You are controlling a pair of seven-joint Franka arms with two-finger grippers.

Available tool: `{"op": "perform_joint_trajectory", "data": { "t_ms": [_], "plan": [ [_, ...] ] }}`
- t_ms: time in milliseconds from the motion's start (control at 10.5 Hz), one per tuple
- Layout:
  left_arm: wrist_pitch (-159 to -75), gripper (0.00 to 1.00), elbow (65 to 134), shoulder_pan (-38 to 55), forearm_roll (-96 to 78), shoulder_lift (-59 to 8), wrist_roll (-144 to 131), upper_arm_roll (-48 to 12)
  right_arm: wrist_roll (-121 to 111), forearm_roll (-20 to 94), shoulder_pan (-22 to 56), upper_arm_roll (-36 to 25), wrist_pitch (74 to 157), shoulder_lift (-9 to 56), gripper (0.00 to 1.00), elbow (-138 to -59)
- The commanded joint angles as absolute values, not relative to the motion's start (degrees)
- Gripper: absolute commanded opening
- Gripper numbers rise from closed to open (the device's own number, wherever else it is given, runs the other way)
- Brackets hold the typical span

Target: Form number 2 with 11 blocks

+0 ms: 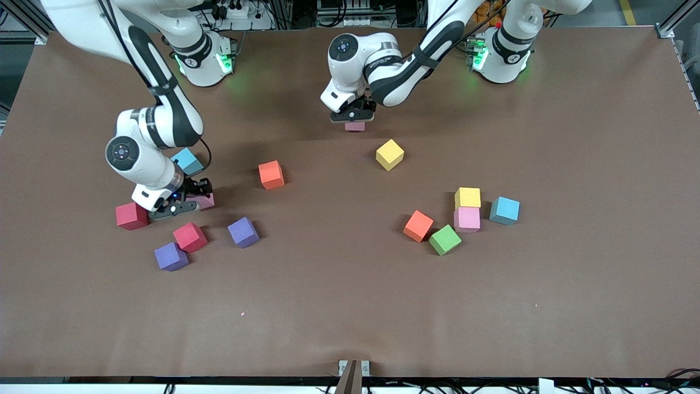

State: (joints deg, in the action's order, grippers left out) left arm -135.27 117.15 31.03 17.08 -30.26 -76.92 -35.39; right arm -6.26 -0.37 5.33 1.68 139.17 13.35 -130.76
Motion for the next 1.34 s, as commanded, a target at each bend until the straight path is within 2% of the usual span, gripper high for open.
{"op": "perform_joint_trajectory", "data": {
  "t_ms": [0, 382, 572, 668, 763, 1049, 1240],
  "plan": [
    [-135.4, 0.25, 115.0, 32.3, 17.8, -31.8, -74.7, -33.6, -6.1, -1.3, 7.9, 1.6, 133.9, 6.5, 0.18, -131.9],
    [-135.4, 0.26, 110.6, 36.8, 17.7, -35.2, -75.8, -29.8, -14.7, -1.3, 14.8, 1.5, 133.2, 5.5, 0.19, -132.1],
    [-135.4, 0.35, 110.0, 37.3, 17.0, -36.1, -76.5, -29.6, -25.7, -1.3, 14.9, 1.5, 133.1, 5.7, 0.21, -131.9],
    [-135.4, 0.83, 110.0, 37.3, 16.6, -36.0, -76.7, -29.5, -31.7, -1.3, 15.1, 1.5, 133.1, 5.8, 0.22, -131.8],
    [-135.1, 1.0, 109.7, 37.1, 16.4, -35.6, -78.5, -29.4, -35.5, -1.3, 15.5, 1.6, 133.1, 5.9, 0.22, -131.9],
    [-130.9, 1.0, 109.1, 35.8, 15.4, -31.2, -80.9, -29.5, -41.2, -1.4, 19.5, 1.5, 133.5, 6.0, 0.22, -131.9],
    [-126.2, 1.0, 109.2, 31.1, 14.6, -26.5, -80.8, -29.7, -43.1, -1.4, 22.8, 1.5, 133.7, 6.0, 0.22, -131.7]
  ]
}}
